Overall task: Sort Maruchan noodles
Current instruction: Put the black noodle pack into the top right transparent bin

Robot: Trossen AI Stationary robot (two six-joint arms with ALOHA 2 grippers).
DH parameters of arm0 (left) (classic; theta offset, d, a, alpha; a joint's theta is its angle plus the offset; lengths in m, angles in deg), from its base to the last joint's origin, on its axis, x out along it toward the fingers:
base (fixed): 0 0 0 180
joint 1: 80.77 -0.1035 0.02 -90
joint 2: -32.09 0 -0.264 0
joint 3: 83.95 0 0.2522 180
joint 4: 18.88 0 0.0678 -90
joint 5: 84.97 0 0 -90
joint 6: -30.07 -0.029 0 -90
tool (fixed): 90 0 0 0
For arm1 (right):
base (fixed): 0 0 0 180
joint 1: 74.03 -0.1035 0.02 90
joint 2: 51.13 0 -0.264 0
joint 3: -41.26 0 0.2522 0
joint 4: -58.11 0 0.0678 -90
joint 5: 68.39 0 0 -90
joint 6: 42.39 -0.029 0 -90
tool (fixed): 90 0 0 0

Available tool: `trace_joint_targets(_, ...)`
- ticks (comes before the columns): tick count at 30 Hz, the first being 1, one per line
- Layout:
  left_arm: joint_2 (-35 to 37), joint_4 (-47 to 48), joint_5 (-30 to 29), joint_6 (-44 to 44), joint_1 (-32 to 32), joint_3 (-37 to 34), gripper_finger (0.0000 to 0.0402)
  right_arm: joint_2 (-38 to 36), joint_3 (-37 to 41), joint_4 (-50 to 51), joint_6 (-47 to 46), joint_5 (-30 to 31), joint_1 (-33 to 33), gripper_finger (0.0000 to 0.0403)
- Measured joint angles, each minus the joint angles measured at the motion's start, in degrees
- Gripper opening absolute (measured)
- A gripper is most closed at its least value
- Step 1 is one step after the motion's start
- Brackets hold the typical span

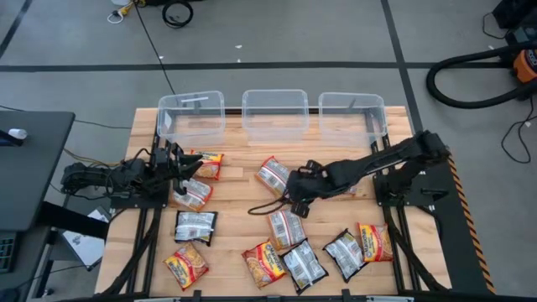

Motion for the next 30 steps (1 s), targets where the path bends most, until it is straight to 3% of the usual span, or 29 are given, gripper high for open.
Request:
trace_joint_targets(7, 0.00, 0.39, 0.00, -0.03, -0.01, 0.00, 0.0117, 4.79, 0.00, -0.38, 5.38, -7.79, -0.37, 0.0207)
trace_joint_targets(12, 0.00, 0.38, -0.02, -0.03, -0.01, 0.00, 0.0117, 6.24, 0.02, 2.74, 11.39, -4.05, -0.69, 0.0206)
trace_joint_targets(16, 0.00, 0.96, -0.02, -0.03, -0.01, 0.02, 0.0117, 5.69, 0.02, 6.13, 6.13, -0.62, 1.53, 0.0206)
trace_joint_targets(20, 0.00, 1.40, -0.04, -0.01, -0.01, 0.00, 0.0117, 6.12, 0.68, 8.55, 1.16, -2.44, 4.12, 0.0206)
trace_joint_targets(27, 0.00, 1.61, -0.05, 0.56, -0.01, 0.00, 0.0117, 8.35, 2.14, 9.71, -13.53, -17.41, 5.73, 0.0206)
trace_joint_targets(30, 0.00, 1.61, -0.30, 0.57, 0.00, 0.02, 0.0117, 8.70, 2.14, 7.75, -21.22, -29.27, 5.62, 0.0206)
